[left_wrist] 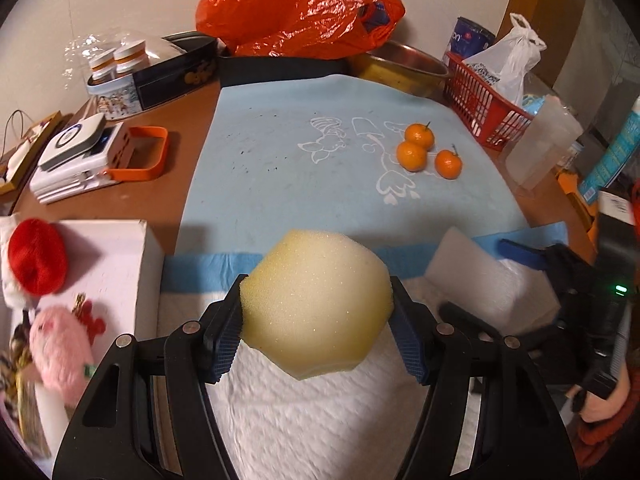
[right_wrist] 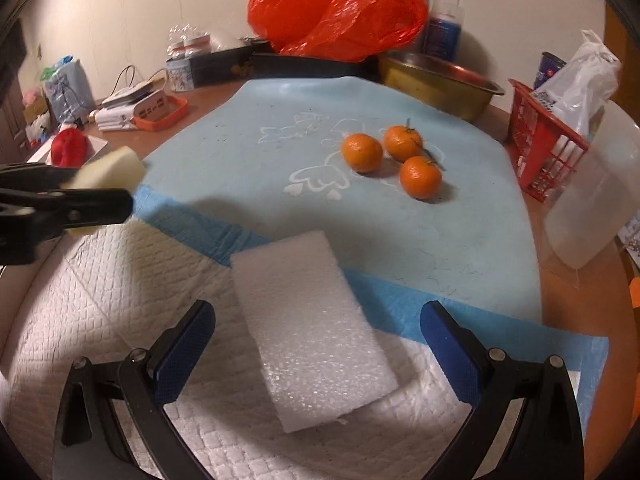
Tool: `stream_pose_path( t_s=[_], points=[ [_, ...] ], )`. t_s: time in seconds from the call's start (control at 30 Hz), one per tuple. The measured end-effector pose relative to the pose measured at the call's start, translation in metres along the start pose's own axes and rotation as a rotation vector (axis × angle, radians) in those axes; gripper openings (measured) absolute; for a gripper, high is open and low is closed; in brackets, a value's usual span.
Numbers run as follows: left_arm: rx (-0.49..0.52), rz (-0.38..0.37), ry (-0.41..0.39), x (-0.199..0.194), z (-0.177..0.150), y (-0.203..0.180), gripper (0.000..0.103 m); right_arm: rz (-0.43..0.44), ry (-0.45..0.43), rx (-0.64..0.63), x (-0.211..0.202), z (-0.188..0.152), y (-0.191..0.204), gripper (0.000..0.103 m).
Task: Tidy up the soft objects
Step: 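Grasp the yellow sponge round with the left tool while the right tool grasps the white foam block, then carry the yellow sponge and white foam block over the white box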
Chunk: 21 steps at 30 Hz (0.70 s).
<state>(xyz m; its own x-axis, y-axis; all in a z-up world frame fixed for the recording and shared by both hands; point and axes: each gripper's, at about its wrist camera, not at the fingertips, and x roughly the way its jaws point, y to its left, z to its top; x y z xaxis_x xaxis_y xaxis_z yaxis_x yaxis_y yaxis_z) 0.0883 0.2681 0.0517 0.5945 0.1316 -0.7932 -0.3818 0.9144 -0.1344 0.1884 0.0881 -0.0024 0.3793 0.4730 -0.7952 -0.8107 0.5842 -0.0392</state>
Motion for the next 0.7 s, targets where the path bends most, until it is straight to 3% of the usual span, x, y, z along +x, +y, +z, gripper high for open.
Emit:
stream_pose_path(
  t_s=[0.13, 0.17, 0.37, 0.57, 0.7],
  points=[
    [0.007, 0.004, -0.019, -0.019, -0.011, -0.007, 0.066, 0.013, 0.010, -0.012, 0.001, 0.002, 0.003, 0.064],
    [0.007, 0.003, -0.022, -0.023, -0.014, -0.008, 0.066, 0.018, 0.010, -0.006, 0.000, 0.002, 0.003, 0.062],
    [0.017, 0.014, -0.063, -0.050, -0.031, -0.017, 0.066, 0.039, -0.028, 0.087, -0.023, -0.005, 0.001, 0.059],
    [0.033, -0.014, -0.134, -0.088, -0.037, -0.022, 0.066, 0.067, -0.230, 0.255, -0.103, -0.023, -0.003, 0.059],
    [0.058, -0.017, -0.199, -0.117, -0.036, -0.023, 0.066, 0.055, -0.333, 0.296, -0.149, -0.027, 0.003, 0.059]
  ],
)
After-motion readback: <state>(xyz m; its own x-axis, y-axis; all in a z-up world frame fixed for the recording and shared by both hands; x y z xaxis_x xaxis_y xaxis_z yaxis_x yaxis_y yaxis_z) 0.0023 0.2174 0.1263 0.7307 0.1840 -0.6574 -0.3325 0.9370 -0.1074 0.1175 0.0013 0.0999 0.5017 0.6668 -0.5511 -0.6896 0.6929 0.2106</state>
